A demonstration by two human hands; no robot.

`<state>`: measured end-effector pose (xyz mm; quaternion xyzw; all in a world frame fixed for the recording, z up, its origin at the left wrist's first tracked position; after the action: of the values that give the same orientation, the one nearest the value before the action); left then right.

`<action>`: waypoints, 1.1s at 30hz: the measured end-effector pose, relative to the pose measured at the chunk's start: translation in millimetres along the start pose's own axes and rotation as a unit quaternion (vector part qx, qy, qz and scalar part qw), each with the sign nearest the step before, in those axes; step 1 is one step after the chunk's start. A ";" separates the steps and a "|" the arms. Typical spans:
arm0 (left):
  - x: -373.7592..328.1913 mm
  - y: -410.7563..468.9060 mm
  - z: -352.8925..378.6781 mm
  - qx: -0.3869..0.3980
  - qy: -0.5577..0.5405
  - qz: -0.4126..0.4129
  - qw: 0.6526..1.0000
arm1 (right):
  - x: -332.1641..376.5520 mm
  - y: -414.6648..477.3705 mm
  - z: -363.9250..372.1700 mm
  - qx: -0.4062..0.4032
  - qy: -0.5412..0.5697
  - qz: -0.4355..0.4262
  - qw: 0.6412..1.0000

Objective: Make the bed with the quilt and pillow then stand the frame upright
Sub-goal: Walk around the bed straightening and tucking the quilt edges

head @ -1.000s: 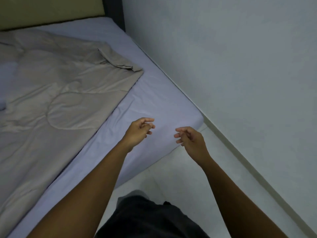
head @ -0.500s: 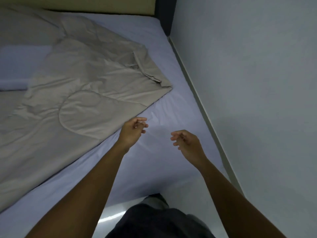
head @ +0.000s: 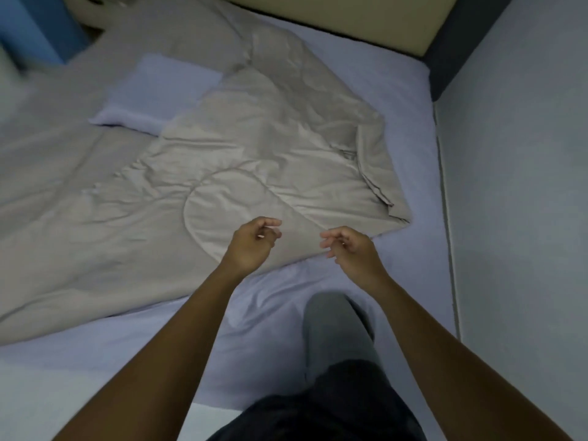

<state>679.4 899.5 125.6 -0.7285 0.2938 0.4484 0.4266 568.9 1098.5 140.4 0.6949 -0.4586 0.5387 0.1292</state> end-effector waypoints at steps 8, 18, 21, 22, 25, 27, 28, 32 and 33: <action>1.8 107.9 -93.6 -0.097 0.029 -0.036 0.994 | 57.1 189.3 72.1 0.096 -0.054 -0.047 0.993; 58.1 362.0 -204.3 -0.216 0.189 -0.039 0.957 | 66.2 470.6 163.2 0.106 -0.156 -0.165 0.968; 86.3 432.9 -234.6 -0.220 0.287 -0.085 0.928 | 62.6 555.4 178.8 0.046 -0.247 -0.203 0.946; 94.3 456.6 -241.1 -0.214 0.317 -0.095 0.919 | 63.7 580.2 184.4 0.023 -0.271 -0.213 0.938; 119.5 510.9 -256.9 -0.225 0.347 -0.115 0.903 | 82.2 650.9 190.2 -0.079 -0.312 -0.263 0.909; 132.9 529.0 -259.8 -0.244 0.392 -0.094 0.882 | 94.3 694.3 186.7 -0.120 -0.322 -0.273 0.899; 137.6 532.0 -260.0 -0.255 0.422 -0.082 0.866 | 98.0 713.6 185.3 -0.118 -0.320 -0.269 0.901; 148.2 536.5 -264.2 -0.269 0.469 -0.061 0.839 | 97.0 758.1 187.6 -0.080 -0.343 -0.228 0.908; 147.6 538.1 -266.7 -0.265 0.479 -0.062 0.834 | 96.9 763.0 189.2 -0.070 -0.347 -0.223 0.908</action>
<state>413.4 407.4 -138.1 -0.9540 0.2856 0.0764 0.0497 95.6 506.2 -88.7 0.9113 -0.3439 0.1872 0.1276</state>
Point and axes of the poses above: each hand's wrist, its own y-axis towards the middle knuckle, its own z-axis out of the palm, x = y × z, the point moved 8 cm from there along y, towards the middle knuckle, and after that the axes turned 2 degrees about x, right-handed, at the moved point
